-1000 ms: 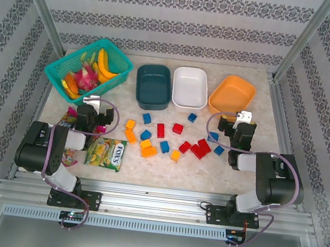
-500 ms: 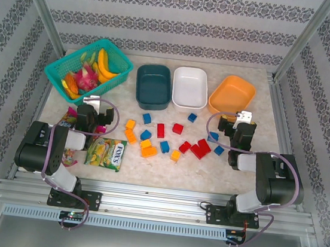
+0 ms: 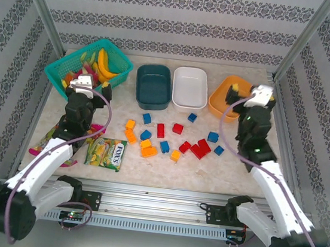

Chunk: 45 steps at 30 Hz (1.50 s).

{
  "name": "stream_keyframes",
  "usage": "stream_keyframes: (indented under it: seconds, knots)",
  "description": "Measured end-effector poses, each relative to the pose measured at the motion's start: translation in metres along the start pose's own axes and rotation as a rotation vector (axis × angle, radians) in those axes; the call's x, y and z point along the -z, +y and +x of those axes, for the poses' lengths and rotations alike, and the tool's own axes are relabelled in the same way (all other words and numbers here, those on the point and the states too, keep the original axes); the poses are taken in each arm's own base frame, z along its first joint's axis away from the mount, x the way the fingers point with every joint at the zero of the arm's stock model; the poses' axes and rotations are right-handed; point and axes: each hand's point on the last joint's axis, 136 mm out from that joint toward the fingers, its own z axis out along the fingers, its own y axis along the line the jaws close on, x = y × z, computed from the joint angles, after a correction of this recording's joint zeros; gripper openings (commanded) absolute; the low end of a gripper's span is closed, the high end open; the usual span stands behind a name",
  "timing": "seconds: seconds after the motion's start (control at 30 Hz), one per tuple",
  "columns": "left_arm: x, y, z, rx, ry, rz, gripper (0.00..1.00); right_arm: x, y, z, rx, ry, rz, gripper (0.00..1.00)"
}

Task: Sort the legos into containers by color

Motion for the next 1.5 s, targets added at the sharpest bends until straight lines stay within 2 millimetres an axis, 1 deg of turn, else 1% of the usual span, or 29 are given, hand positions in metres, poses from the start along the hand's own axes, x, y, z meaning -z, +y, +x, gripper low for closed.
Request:
stream_keyframes:
  seconds: [0.03, 0.07, 0.1, 0.13, 0.17, 0.2, 0.23, 0.27, 0.3, 0.33, 0.4, 0.47, 0.53, 0.57, 0.63, 0.7, 0.73, 0.83, 0.93, 1.03, 1.1, 1.2, 1.33, 1.43, 1.5]
  knots:
    - [0.007, -0.009, -0.013, 0.011, -0.012, 0.019, 1.00, 0.006, 0.000, -0.026, -0.071, -0.001, -0.010, 0.98]
    - [0.014, -0.017, -0.027, 0.047, -0.006, 0.040, 1.00, 0.012, -0.002, -0.044, -0.145, 0.004, -0.014, 0.98]
    - [0.019, -0.021, -0.036, 0.083, 0.016, 0.051, 1.00, 0.017, -0.005, -0.050, -0.194, 0.021, -0.024, 0.98]
    - [0.022, -0.022, -0.045, 0.135, 0.051, 0.047, 1.00, 0.022, -0.006, -0.047, -0.233, 0.055, -0.043, 0.96]
    - [0.024, -0.022, -0.052, 0.189, 0.073, 0.047, 1.00, 0.026, -0.008, -0.033, -0.257, 0.117, -0.049, 0.93]
    - [0.026, -0.022, -0.055, 0.234, 0.093, 0.053, 1.00, 0.028, -0.009, -0.018, -0.262, 0.182, -0.039, 0.91]
    - [0.028, -0.025, -0.052, 0.282, 0.128, 0.073, 1.00, 0.029, -0.008, 0.008, -0.259, 0.288, -0.020, 0.89]
    - [0.029, -0.029, -0.042, 0.321, 0.182, 0.097, 1.00, 0.030, -0.004, 0.033, -0.240, 0.394, -0.010, 0.90]
    - [0.029, -0.034, -0.029, 0.344, 0.239, 0.114, 1.00, 0.031, 0.000, 0.055, -0.220, 0.487, -0.002, 0.89]
    - [0.030, -0.042, -0.014, 0.370, 0.309, 0.139, 1.00, 0.032, 0.005, 0.081, -0.192, 0.598, 0.007, 0.89]
    - [0.031, -0.060, 0.013, 0.403, 0.431, 0.187, 1.00, 0.037, 0.010, 0.127, -0.131, 0.787, 0.022, 0.90]
    - [0.035, -0.086, 0.047, 0.411, 0.570, 0.244, 1.00, 0.048, 0.010, 0.164, -0.083, 0.943, 0.037, 0.89]
    - [0.049, -0.108, 0.070, 0.407, 0.666, 0.311, 1.00, 0.058, 0.008, 0.187, -0.057, 1.050, 0.051, 0.85]
    - [0.057, -0.119, 0.078, 0.405, 0.705, 0.347, 1.00, 0.061, 0.009, 0.197, -0.048, 1.099, 0.053, 0.85]
    - [0.069, -0.136, 0.082, 0.400, 0.742, 0.411, 1.00, 0.062, 0.012, 0.216, -0.036, 1.178, 0.051, 0.84]
    - [0.078, -0.148, 0.082, 0.399, 0.763, 0.460, 1.00, 0.061, 0.015, 0.236, -0.024, 1.250, 0.051, 0.83]
    - [0.081, -0.153, 0.083, 0.401, 0.770, 0.476, 1.00, 0.060, 0.016, 0.247, -0.016, 1.287, 0.052, 0.81]
    - [0.083, -0.164, 0.084, 0.417, 0.783, 0.506, 1.00, 0.054, 0.016, 0.275, -0.010, 1.372, 0.059, 0.80]
    - [0.083, -0.171, 0.091, 0.411, 0.803, 0.512, 1.00, 0.047, 0.009, 0.291, -0.035, 1.402, 0.082, 0.80]
    - [0.084, -0.178, 0.100, 0.396, 0.828, 0.515, 1.00, 0.044, 0.004, 0.300, -0.065, 1.408, 0.086, 0.80]
    - [0.084, -0.180, 0.104, 0.388, 0.840, 0.515, 1.00, 0.041, 0.005, 0.306, -0.071, 1.414, 0.077, 0.81]
    - [0.085, -0.182, 0.106, 0.387, 0.846, 0.516, 1.00, 0.037, 0.009, 0.321, -0.060, 1.447, 0.062, 0.80]
    - [0.085, -0.182, 0.105, 0.391, 0.845, 0.517, 1.00, 0.033, 0.010, 0.337, -0.052, 1.479, 0.071, 0.71]
    - [0.085, -0.182, 0.104, 0.392, 0.846, 0.518, 1.00, 0.029, 0.011, 0.341, -0.052, 1.482, 0.074, 0.66]
    - [0.085, -0.183, 0.104, 0.393, 0.847, 0.521, 1.00, 0.025, 0.012, 0.343, -0.052, 1.480, 0.074, 0.61]
